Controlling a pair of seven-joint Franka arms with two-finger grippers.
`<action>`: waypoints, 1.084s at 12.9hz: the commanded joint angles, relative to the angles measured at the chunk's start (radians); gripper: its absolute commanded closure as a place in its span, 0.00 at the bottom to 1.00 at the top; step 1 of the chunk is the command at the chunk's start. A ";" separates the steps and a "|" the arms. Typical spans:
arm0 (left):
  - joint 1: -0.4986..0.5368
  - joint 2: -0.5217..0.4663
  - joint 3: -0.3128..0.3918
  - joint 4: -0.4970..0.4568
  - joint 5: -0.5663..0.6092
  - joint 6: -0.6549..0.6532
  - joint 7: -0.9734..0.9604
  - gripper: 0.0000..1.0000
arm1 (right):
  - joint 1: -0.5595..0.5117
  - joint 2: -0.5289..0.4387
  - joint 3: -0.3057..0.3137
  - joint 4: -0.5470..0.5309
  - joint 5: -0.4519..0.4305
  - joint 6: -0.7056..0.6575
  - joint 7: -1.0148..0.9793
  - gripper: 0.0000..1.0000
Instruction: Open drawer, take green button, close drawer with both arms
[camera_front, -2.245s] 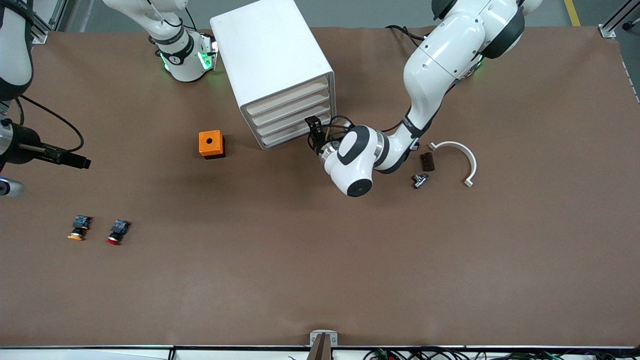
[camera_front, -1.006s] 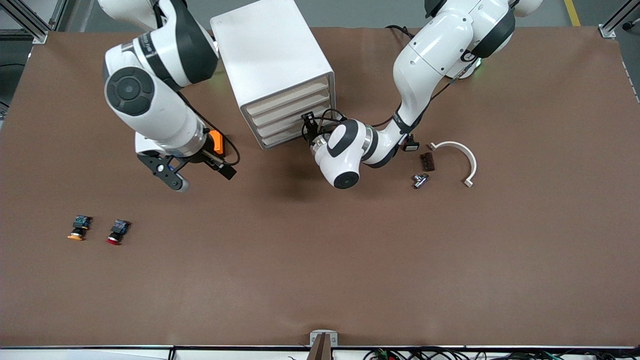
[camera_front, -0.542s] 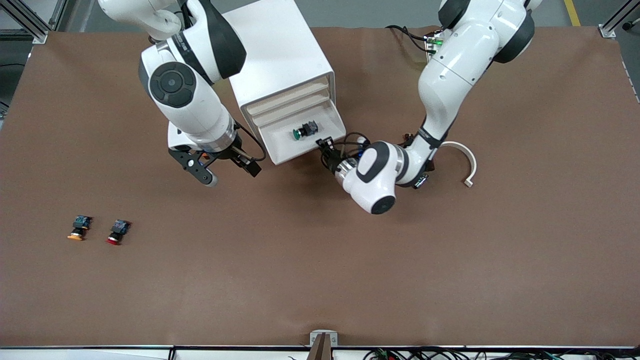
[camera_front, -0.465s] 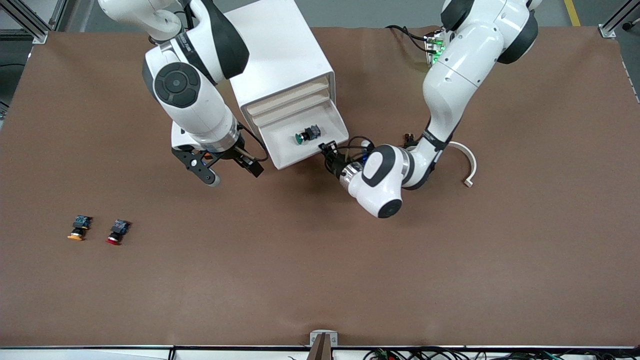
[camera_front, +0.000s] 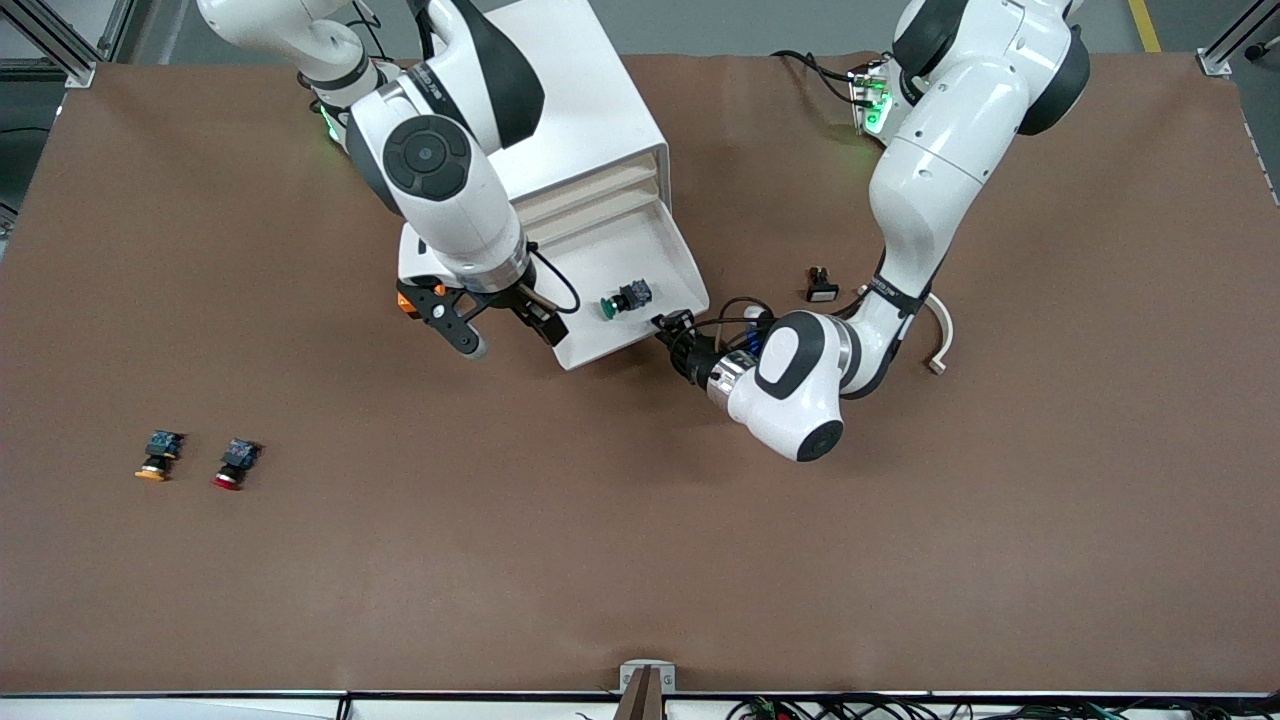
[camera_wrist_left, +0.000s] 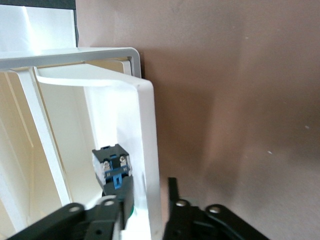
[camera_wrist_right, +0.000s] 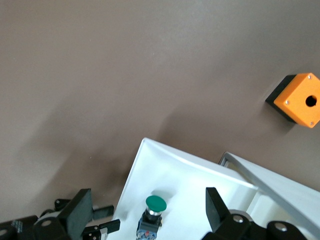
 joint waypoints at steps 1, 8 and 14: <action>0.013 -0.006 0.003 0.025 -0.003 -0.016 0.009 0.13 | 0.048 -0.001 -0.012 0.006 -0.023 0.004 0.068 0.00; 0.063 -0.146 0.059 0.063 0.328 -0.024 0.045 0.00 | 0.178 0.094 -0.012 0.001 -0.043 0.076 0.244 0.00; 0.122 -0.335 0.064 0.060 0.614 -0.169 0.365 0.00 | 0.261 0.206 -0.014 0.004 -0.046 0.142 0.307 0.00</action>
